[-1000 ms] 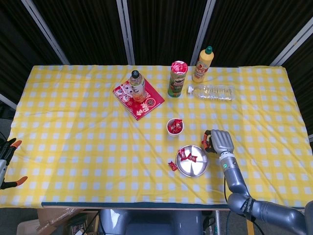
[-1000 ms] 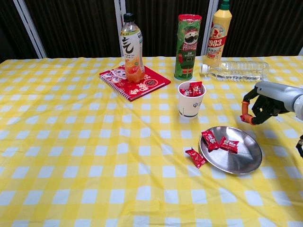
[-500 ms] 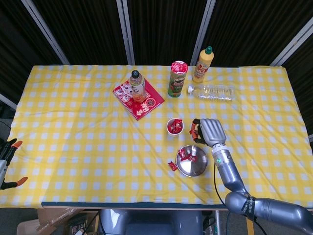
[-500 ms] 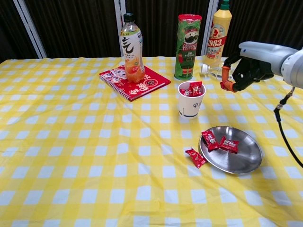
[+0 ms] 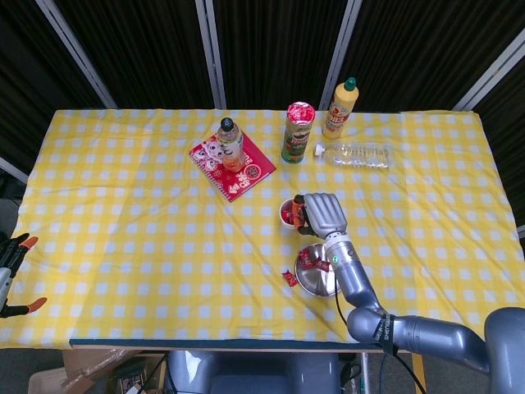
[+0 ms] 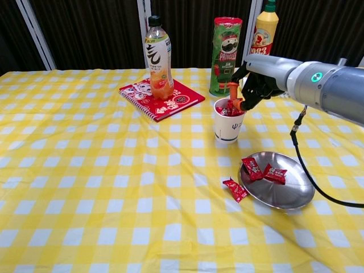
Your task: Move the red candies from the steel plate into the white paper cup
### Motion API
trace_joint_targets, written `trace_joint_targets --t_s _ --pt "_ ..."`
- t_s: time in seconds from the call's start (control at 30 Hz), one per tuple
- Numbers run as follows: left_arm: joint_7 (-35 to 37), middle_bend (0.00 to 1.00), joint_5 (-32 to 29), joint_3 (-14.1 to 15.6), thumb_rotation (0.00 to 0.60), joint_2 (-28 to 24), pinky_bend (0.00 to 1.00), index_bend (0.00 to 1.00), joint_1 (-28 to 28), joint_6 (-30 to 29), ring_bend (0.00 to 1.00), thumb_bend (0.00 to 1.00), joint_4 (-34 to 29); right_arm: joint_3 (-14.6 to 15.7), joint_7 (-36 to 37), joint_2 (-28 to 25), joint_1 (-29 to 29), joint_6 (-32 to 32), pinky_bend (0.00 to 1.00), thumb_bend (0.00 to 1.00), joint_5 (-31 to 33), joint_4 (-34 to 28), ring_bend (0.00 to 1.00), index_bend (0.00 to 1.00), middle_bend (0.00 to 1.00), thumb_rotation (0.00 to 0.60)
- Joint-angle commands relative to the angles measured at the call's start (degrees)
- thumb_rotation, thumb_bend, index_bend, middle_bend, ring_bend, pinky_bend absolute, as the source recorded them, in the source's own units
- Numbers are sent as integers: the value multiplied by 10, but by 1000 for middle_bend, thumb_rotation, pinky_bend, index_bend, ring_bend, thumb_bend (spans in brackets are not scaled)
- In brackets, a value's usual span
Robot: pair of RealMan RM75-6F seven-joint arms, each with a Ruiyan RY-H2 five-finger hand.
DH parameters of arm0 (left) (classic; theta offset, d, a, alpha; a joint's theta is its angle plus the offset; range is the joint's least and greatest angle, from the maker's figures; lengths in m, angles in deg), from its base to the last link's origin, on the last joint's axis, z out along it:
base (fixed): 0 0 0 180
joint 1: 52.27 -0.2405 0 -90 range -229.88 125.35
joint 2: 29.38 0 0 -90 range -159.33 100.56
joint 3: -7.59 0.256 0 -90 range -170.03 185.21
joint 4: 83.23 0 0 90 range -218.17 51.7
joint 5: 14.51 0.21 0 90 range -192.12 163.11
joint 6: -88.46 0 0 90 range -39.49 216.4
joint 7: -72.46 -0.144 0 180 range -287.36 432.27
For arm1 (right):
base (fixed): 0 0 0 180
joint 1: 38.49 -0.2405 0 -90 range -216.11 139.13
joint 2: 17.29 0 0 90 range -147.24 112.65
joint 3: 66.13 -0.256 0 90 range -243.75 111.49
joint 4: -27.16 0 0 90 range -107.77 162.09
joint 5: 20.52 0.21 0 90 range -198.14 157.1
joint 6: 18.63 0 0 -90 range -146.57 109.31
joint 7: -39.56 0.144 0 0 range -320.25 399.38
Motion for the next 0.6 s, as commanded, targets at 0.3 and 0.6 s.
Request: trace_joint_targets --t_s 0.3,0.6 --pt "10 0 0 2 600 -4 0 0 -2 -1 0 19 2 -5 -3 36 -27 -3 972 540 4 51 855 411 823 600" --pt "13 0 0 1 600 -1 0 0 -5 -5 0 19 7 0 -6 13 -12 -33 972 512 -2 7 855 337 824 600"
